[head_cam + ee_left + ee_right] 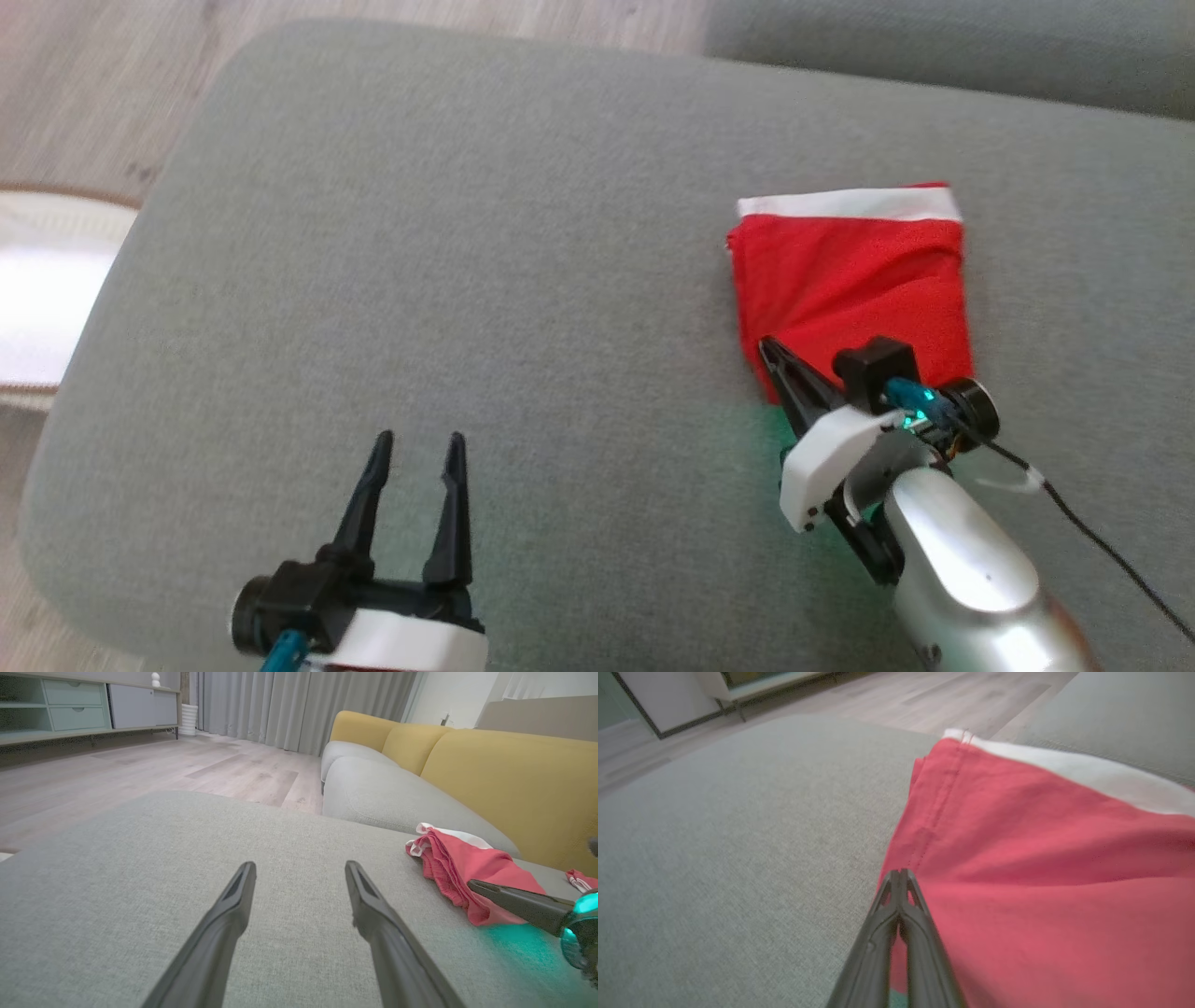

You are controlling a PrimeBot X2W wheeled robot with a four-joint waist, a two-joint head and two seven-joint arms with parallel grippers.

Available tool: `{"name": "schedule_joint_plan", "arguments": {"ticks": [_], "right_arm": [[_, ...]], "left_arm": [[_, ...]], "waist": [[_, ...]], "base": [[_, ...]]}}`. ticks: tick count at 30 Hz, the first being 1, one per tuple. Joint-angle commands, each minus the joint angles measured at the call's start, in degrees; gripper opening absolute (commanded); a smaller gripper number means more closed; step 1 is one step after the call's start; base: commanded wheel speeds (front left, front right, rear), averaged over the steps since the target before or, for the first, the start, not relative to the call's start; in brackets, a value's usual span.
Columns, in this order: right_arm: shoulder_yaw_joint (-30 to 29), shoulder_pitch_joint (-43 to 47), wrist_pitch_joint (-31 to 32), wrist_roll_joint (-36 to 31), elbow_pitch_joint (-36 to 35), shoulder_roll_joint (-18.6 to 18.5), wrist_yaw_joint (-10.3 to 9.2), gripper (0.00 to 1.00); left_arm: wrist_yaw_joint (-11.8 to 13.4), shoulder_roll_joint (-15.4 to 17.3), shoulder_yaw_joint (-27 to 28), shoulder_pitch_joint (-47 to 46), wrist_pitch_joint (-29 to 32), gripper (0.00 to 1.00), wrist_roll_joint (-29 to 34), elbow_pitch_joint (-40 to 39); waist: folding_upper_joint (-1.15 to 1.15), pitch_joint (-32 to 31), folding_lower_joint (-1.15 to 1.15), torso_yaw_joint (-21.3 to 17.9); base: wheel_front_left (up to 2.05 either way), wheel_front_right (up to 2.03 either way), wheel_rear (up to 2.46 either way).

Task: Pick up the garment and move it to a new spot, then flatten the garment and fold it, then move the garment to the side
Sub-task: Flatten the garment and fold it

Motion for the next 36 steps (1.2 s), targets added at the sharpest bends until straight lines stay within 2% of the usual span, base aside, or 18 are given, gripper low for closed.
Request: {"name": "schedule_joint_plan", "arguments": {"ticks": [1, 5, 12, 14, 15, 16, 17, 28, 36], "right_arm": [[0.8, 0.4, -1.6, 0.8, -2.6, 1.1, 0.42, 0.0], [-1.9, 3.1, -4.3, 1.0, -5.8, 1.0, 0.42, 0.0], [-11.5, 12.2, -5.9, -0.8, -13.2, -1.3, 0.42, 0.0], [-13.6, 15.0, -5.9, -1.3, -15.1, -1.8, 0.42, 0.25], [-14.7, 16.2, -6.0, -1.7, -16.0, -2.2, 0.42, 0.53], [-15.7, 17.3, -6.3, -2.2, -17.0, -2.5, 0.42, 0.88], [-16.7, 18.4, -6.7, -2.5, -17.8, -2.6, 0.42, 1.0], [-23.4, 26.7, -11.8, -2.7, -21.4, -1.5, 0.42, 1.0], [-24.3, 29.7, -12.5, -2.6, -19.7, -0.3, 0.42, 1.0]], "left_arm": [[0.2, -0.1, 2.3, -0.2, -0.5, 1.0, 0.2, -1.8], [0.3, -0.1, 3.6, 0.9, -0.5, 1.0, 0.8, -1.7], [-0.5, -0.1, 6.2, 3.7, -0.5, 1.0, 3.4, -0.3], [-0.8, 0.1, 6.7, 4.5, -0.5, 1.0, 4.5, 0.9], [-1.0, 0.2, 6.9, 4.8, -0.5, 1.0, 4.8, 1.4], [-1.2, 0.2, 7.3, 4.9, -0.5, 1.0, 5.1, 1.8], [-1.4, 0.2, 7.6, 5.1, -0.5, 1.0, 5.4, 2.2], [-3.1, 0.2, 10.4, 6.0, -0.5, 1.0, 6.9, 6.0], [-3.3, 0.1, 12.3, 5.9, -0.5, 1.0, 6.7, 8.7]], "waist": [[0.0, -1.6, 0.0, -1.3], [0.0, -4.4, 0.0, -3.3], [0.0, -9.4, 0.0, -6.9], [0.0, -10.4, 0.0, -7.6], [0.0, -10.6, 0.0, -8.0], [0.0, -10.9, 0.0, -8.3], [0.0, -11.1, 0.0, -8.5], [0.0, -12.5, 0.0, -9.4], [0.0, -13.1, 0.0, -9.9]], "base": [[0.0, 0.0, 0.0], [0.0, 0.0, 0.0], [0.0, 0.0, 0.0], [0.0, 0.0, 0.0], [0.0, 0.0, 0.0], [0.0, 0.0, 0.0], [0.0, 0.0, 0.0], [0.0, 0.0, 0.0], [0.0, 0.0, 0.0]]}}
